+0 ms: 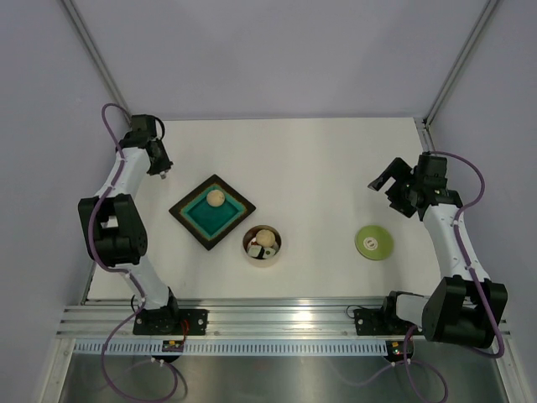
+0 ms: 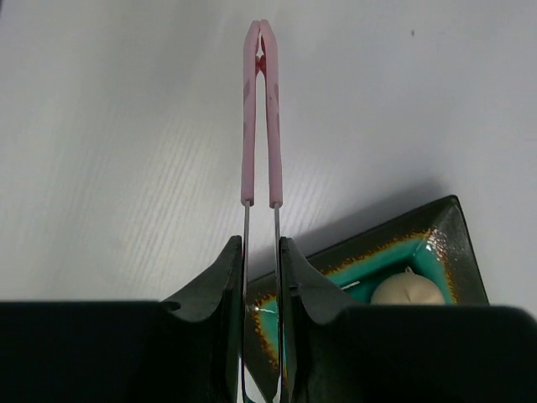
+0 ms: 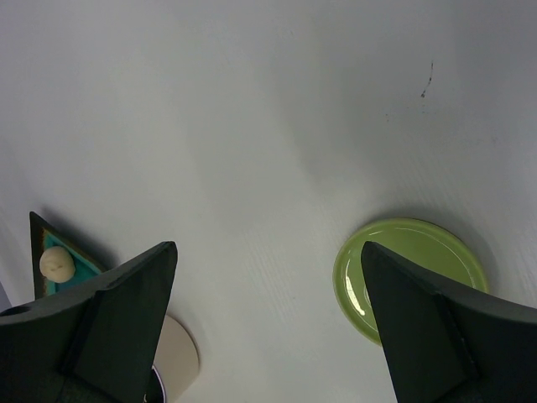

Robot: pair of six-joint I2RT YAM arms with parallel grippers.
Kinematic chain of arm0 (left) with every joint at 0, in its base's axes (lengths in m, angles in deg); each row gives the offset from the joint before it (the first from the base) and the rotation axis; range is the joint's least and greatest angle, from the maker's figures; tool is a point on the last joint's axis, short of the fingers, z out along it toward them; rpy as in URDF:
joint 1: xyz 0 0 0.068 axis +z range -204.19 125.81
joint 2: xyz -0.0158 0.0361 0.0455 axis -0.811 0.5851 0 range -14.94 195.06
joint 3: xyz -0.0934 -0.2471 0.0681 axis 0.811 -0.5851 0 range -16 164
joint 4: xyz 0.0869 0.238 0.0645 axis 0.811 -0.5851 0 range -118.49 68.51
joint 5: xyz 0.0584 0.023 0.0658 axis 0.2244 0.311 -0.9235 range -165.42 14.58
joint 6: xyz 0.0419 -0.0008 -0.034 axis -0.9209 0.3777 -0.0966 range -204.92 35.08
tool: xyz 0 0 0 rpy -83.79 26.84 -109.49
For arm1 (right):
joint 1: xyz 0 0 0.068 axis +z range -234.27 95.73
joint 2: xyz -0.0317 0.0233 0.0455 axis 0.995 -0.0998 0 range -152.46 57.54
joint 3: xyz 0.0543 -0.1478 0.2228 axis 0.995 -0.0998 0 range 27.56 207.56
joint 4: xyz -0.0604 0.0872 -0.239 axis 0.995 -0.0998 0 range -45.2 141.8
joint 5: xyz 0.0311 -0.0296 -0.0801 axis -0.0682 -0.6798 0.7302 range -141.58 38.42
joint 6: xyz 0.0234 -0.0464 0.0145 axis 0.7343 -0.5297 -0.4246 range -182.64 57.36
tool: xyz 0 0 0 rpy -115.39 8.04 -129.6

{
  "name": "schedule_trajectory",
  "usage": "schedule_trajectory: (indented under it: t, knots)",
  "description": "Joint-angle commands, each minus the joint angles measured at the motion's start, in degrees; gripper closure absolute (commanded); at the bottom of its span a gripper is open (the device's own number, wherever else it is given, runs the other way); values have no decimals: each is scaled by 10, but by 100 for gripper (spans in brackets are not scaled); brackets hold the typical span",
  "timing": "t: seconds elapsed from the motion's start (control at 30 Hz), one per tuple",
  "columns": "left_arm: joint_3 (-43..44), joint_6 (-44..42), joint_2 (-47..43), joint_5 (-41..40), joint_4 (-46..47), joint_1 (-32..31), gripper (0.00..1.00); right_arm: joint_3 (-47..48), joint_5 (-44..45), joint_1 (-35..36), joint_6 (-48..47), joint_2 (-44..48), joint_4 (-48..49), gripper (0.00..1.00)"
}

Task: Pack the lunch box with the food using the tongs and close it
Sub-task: Place the clamp at the center of the board.

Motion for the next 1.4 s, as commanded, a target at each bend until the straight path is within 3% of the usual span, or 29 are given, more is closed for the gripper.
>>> schedule_trajectory:
  t: [0.0, 0.13, 0.27, 0.4, 0.47, 0.5, 0.53, 0.63, 0.93, 1.07, 1.13, 1.2, 1.37]
  knots:
    - [53, -81, 49, -38, 45, 10, 99, 2, -22, -1, -7, -11, 18, 1]
    - [154, -100, 133, -5, 17, 16, 92, 17, -24, -1, -15, -27, 12, 1]
    - [196, -101, 184, 17, 9, 18, 82, 17, -25, -1, -12, -27, 19, 1]
    - [244, -100, 236, 26, -28, 24, 78, 18, -28, -1, -8, -32, 20, 1]
    - [250, -98, 250, 10, -33, 25, 66, 17, -28, -1, -7, -30, 22, 1]
    - [248, -95, 252, 11, -36, 25, 53, 17, -26, -1, -6, -28, 22, 1]
    - [246, -90, 252, 11, -35, 27, 46, 16, -25, -1, -5, -28, 23, 1]
    - [243, -86, 247, 15, -34, 27, 37, 18, -26, -1, -5, -29, 17, 1]
    - [191, -48, 147, 20, -31, 5, 31, 46, 62, -1, -2, 16, -77, 1]
    - [116, -36, 45, -13, -4, -42, 25, 31, 126, -1, 32, 38, -147, 1]
    - [106, -42, 1, -90, -17, -96, 20, 15, 165, -1, 55, 48, -171, 2]
    - [106, -42, -24, -105, -41, -140, 19, 3, 200, -1, 75, 59, -210, 2]
    - [40, -26, -129, -16, -43, -178, 19, -60, 193, -1, 131, 73, -228, 3]
